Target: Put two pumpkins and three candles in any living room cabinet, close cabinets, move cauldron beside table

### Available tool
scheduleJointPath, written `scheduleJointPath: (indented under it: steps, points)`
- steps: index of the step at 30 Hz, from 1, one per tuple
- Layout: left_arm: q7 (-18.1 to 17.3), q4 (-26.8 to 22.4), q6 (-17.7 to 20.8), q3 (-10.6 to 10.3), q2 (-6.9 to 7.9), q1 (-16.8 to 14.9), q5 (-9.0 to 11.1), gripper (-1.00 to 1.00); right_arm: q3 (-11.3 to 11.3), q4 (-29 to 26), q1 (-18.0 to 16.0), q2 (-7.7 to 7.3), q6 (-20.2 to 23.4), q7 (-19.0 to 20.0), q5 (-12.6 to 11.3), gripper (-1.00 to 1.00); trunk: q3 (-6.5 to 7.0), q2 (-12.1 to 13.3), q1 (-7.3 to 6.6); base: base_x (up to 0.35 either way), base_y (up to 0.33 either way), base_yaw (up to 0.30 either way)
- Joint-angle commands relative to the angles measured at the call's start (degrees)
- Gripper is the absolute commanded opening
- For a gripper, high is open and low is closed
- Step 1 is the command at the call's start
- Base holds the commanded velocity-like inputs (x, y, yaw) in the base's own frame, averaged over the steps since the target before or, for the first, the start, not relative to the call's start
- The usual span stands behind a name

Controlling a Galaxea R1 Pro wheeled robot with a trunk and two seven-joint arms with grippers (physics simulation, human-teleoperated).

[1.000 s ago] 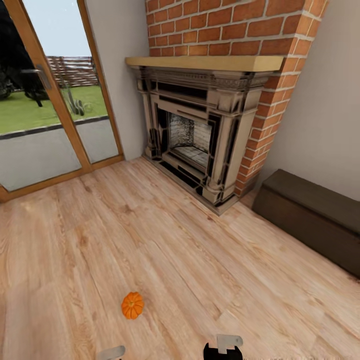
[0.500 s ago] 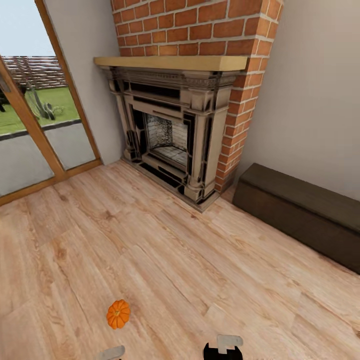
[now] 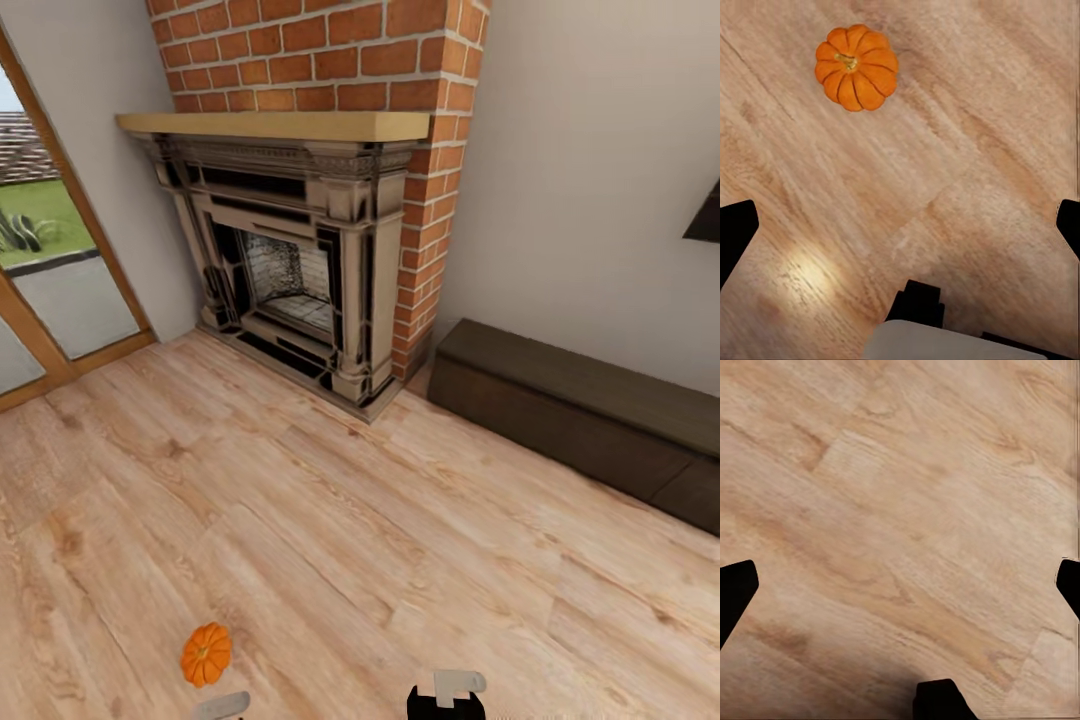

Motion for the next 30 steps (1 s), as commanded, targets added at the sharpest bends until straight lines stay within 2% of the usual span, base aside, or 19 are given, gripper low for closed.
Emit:
scheduleJointPath:
  steps: [1,30]
  points:
    - [0.3,0.0,-0.2,-0.5,0.02,0.0,0.5,1.00,0.5,0.1,-0.1,0.00,-0.3,-0.2,-0.6,1.00,-0.04,0.0,0.00,0.002,0.000,-0.277]
    - [0.3,0.0,-0.2,-0.5,0.09,0.0,0.5,1.00,0.5,0.1,-0.1,0.00,-0.3,-0.2,-0.7,1.00,-0.04,0.0,0.00,0.017,0.028,-0.279]
